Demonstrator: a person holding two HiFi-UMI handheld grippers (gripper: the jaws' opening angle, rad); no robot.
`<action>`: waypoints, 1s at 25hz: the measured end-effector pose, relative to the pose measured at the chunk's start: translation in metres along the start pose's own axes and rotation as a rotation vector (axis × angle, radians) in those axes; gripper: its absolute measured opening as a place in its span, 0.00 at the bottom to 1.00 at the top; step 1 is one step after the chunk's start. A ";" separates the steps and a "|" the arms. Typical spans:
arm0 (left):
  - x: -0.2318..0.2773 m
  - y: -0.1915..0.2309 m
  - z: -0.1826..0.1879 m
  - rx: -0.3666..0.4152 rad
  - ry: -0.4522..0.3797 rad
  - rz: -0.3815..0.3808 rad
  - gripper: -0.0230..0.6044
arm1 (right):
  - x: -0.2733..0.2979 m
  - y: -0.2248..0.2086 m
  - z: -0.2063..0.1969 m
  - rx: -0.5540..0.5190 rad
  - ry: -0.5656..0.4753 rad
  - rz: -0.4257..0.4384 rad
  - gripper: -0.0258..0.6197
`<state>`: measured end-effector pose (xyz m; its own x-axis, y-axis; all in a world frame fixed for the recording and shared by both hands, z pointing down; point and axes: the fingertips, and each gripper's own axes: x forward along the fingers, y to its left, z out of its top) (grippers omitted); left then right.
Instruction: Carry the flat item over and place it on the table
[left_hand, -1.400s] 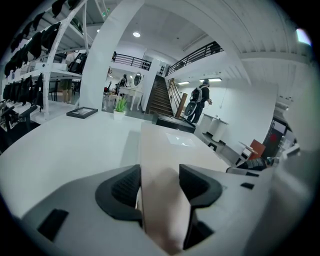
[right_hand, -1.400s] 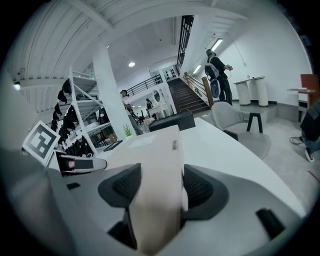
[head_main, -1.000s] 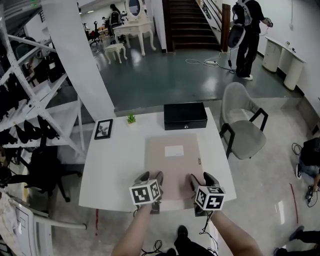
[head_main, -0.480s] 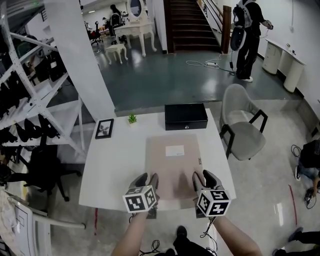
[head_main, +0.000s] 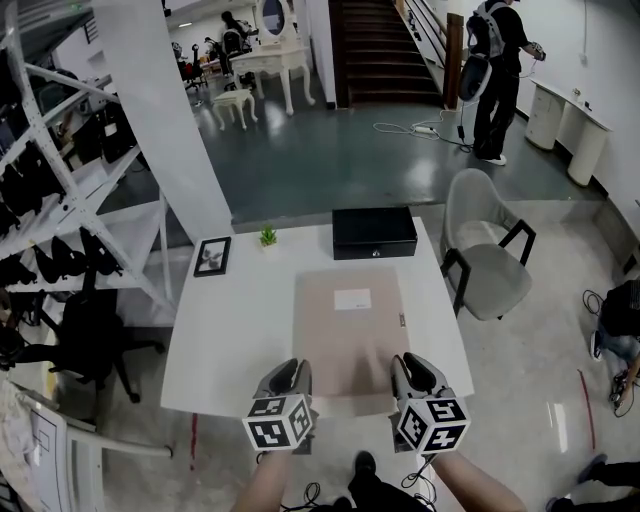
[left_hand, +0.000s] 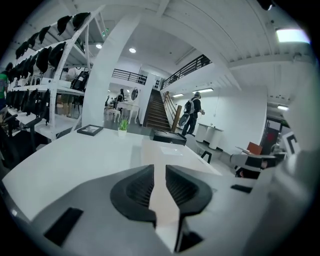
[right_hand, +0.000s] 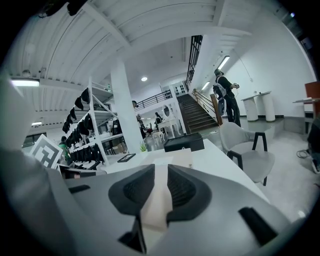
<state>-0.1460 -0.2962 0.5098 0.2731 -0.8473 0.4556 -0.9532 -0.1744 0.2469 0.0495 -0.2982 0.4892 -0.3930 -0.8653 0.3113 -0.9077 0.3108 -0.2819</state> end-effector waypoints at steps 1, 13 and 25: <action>-0.003 -0.001 -0.001 -0.002 -0.003 -0.004 0.15 | -0.003 0.000 -0.001 0.000 -0.001 0.000 0.15; -0.039 -0.008 -0.016 0.015 -0.034 -0.024 0.08 | -0.038 0.001 -0.021 0.041 0.034 0.020 0.04; -0.064 -0.019 -0.039 -0.039 -0.040 -0.049 0.08 | -0.060 0.009 -0.027 0.064 0.044 0.048 0.04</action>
<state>-0.1405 -0.2189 0.5094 0.3134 -0.8578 0.4075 -0.9328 -0.1977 0.3013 0.0614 -0.2328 0.4920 -0.4430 -0.8314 0.3355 -0.8771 0.3244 -0.3542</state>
